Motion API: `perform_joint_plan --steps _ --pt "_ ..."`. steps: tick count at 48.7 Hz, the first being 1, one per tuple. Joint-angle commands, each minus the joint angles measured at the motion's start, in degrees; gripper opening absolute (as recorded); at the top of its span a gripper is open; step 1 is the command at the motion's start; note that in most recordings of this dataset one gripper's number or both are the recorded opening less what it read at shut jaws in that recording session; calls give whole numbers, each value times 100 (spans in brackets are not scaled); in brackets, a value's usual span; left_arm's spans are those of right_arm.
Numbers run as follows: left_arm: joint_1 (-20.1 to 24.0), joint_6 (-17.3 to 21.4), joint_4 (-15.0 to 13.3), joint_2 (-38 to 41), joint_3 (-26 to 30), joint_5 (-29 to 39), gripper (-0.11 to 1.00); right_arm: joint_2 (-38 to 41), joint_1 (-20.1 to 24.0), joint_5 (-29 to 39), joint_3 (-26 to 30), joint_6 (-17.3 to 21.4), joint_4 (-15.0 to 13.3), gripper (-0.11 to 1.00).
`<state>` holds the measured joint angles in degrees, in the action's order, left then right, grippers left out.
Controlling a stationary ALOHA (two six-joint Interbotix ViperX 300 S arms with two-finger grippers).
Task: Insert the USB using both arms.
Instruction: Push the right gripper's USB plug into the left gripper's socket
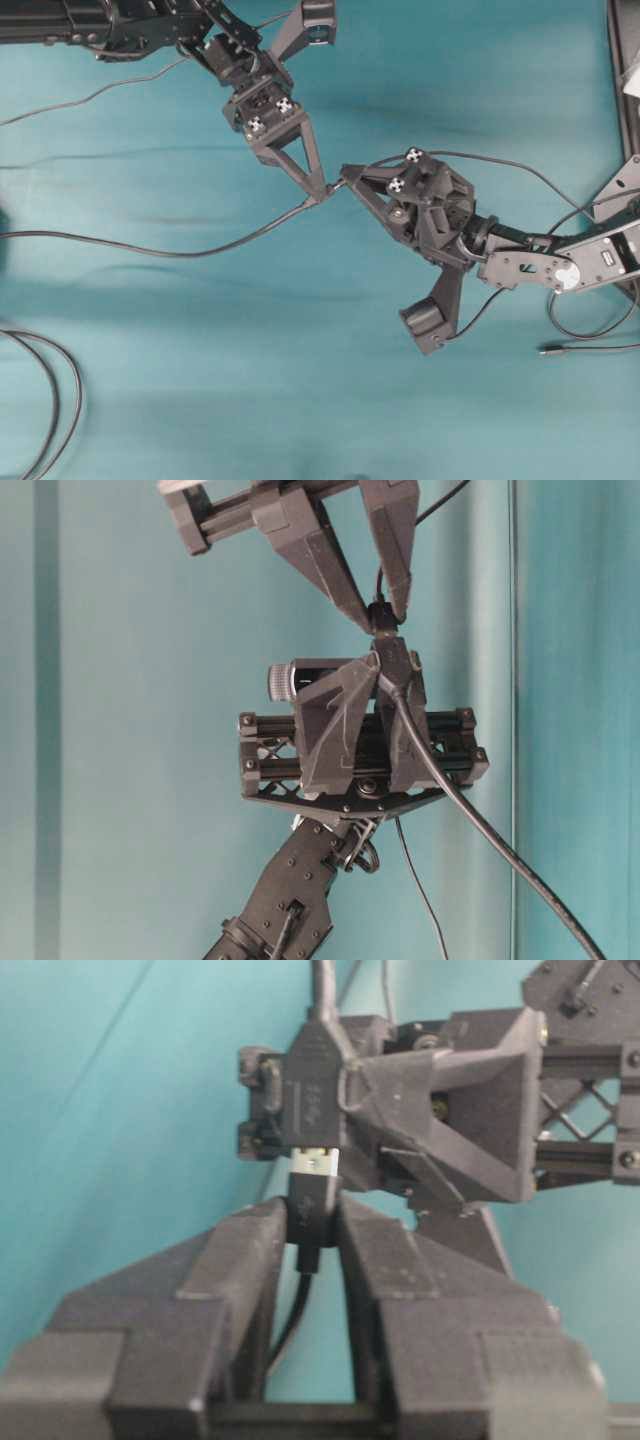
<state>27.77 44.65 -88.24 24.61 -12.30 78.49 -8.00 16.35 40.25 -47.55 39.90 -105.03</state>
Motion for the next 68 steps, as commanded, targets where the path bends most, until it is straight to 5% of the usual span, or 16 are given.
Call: perform_joint_plan --steps 1,68 --pt "114 -70 -35 -105 158 -35 28 -18 35 -26 70 0 0 20" --pt "211 -70 -35 88 510 -114 27 132 35 -202 167 -9 0 20"
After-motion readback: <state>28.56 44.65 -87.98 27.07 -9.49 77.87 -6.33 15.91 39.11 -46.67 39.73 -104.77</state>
